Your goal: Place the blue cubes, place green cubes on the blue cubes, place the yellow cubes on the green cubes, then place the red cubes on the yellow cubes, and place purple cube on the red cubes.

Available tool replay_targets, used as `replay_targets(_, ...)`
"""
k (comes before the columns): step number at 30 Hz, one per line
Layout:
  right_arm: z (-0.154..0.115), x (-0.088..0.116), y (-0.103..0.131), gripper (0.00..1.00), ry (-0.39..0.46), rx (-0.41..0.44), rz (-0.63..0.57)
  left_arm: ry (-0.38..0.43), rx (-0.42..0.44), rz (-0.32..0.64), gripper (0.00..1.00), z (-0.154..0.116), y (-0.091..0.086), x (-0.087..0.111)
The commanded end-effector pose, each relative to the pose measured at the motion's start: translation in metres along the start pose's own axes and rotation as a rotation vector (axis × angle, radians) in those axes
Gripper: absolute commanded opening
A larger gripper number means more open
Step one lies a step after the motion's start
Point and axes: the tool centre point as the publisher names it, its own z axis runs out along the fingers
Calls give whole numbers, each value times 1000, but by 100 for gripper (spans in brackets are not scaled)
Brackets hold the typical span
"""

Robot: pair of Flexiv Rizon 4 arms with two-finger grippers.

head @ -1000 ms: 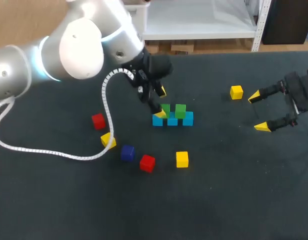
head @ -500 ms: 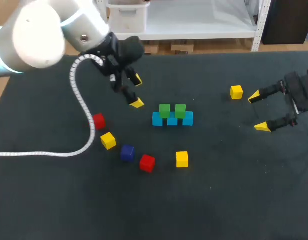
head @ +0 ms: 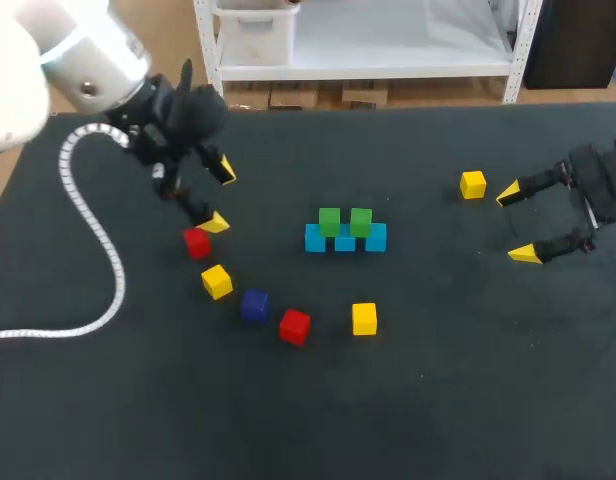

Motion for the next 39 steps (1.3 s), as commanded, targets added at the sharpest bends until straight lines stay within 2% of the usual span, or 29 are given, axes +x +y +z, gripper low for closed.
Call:
replay_targets(1,0,1,0,100,-3,0,-1,-23,3,33,100,-18,-11,13)
replay_targets(11,0,1,0,100,-3,0,-1,-20,46,217,100,-36,-15,41)
replay_targets(13,0,1,0,100,-3,0,-1,-6,59,278,100,-36,-16,46)
replay_targets(16,0,1,0,100,-3,0,-1,20,81,307,100,-34,-16,54)
replay_targets(20,0,1,0,100,-3,0,-1,18,86,299,100,-34,-12,65)
replay_targets(33,0,1,0,100,-3,0,-1,-22,24,179,100,-47,0,95)
replay_targets(39,0,1,0,100,-3,0,-1,2,-4,156,100,-51,5,102)
